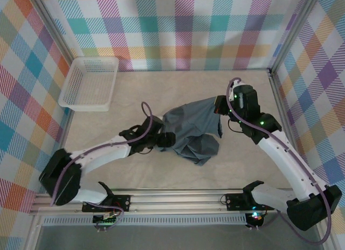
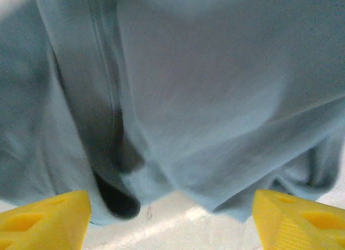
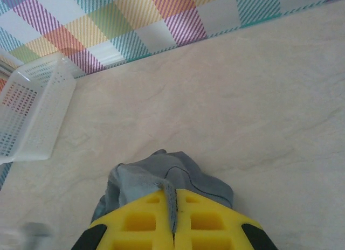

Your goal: Fold the inside-out t-shirt

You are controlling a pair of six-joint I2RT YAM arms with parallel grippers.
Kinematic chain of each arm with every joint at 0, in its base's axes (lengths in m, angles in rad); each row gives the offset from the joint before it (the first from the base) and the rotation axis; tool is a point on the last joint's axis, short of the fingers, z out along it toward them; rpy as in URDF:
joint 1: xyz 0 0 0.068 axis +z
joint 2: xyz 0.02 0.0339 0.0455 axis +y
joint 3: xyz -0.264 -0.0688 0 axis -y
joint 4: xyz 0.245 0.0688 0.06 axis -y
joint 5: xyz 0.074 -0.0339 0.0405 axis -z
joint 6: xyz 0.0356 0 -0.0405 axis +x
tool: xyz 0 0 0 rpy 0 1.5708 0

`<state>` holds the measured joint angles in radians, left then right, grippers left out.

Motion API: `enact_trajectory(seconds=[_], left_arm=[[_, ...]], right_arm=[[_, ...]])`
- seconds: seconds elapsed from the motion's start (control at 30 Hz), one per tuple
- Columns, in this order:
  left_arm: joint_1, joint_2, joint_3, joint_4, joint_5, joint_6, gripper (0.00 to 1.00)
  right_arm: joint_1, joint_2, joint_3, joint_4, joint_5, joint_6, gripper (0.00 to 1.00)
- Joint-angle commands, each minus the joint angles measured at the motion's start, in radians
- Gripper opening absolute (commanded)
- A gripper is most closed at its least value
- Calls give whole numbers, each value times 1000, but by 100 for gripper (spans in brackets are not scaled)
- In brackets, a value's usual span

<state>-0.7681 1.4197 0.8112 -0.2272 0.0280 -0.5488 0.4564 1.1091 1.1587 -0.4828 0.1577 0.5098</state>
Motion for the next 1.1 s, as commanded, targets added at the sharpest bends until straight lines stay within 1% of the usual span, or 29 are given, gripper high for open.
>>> enact_trajectory(seconds=[0.0,0.03,0.07,0.13,0.17,0.2,0.23,0.3,0.33,0.4,0.47,0.53,0.6,0.67,0.73,0.77,0.83,0.9,0.97,1.03,1.07], left_arm=[[-35,92,25,206,205,-114,78],[-41,134,43,212,208,-119,77],[-41,171,54,227,196,-133,69],[-24,188,55,278,164,-150,39],[-11,174,65,284,158,-150,19],[10,144,89,260,146,-136,3],[24,111,116,217,124,-116,0],[68,15,203,64,56,-42,0],[85,-23,252,-6,21,-5,0],[118,-82,406,-213,-30,95,0],[125,-103,569,-357,-56,191,0],[125,-111,709,-441,-54,263,0],[124,-104,823,-485,-32,321,0],[126,-75,924,-512,-27,368,0],[125,-32,987,-511,-58,401,0],[128,5,1021,-519,-81,416,0],[141,92,1081,-522,-92,432,0],[161,220,1135,-487,-87,431,0],[186,356,1183,-429,-54,431,0],[211,502,1270,-396,-45,425,0],[226,569,1316,-391,-32,427,7]], right_arm=[[-7,24,41,-40,-57,37,0],[-7,26,39,-39,-64,38,0],[-7,25,38,-39,-72,39,0],[-8,12,44,-54,-67,43,0],[-6,-2,51,-68,-46,48,0],[-7,-18,62,-87,-14,50,0],[-8,-35,77,-107,15,50,0],[-9,-81,120,-139,62,44,0],[-9,-103,144,-145,62,43,0],[-9,-152,205,-132,9,35,0],[-9,-195,264,-98,-58,24,0],[-8,-230,319,-62,-96,17,0],[-9,-253,379,-58,-67,23,0],[-8,-269,427,-63,-2,37,0],[-9,-282,443,-55,69,39,0],[-9,-282,446,-62,122,40,0],[-8,-267,454,-125,249,61,0],[-9,-226,449,-221,366,103,0],[-9,-178,416,-277,464,147,0],[-8,-111,383,-321,583,152,0],[-9,-70,370,-350,647,159,0]])
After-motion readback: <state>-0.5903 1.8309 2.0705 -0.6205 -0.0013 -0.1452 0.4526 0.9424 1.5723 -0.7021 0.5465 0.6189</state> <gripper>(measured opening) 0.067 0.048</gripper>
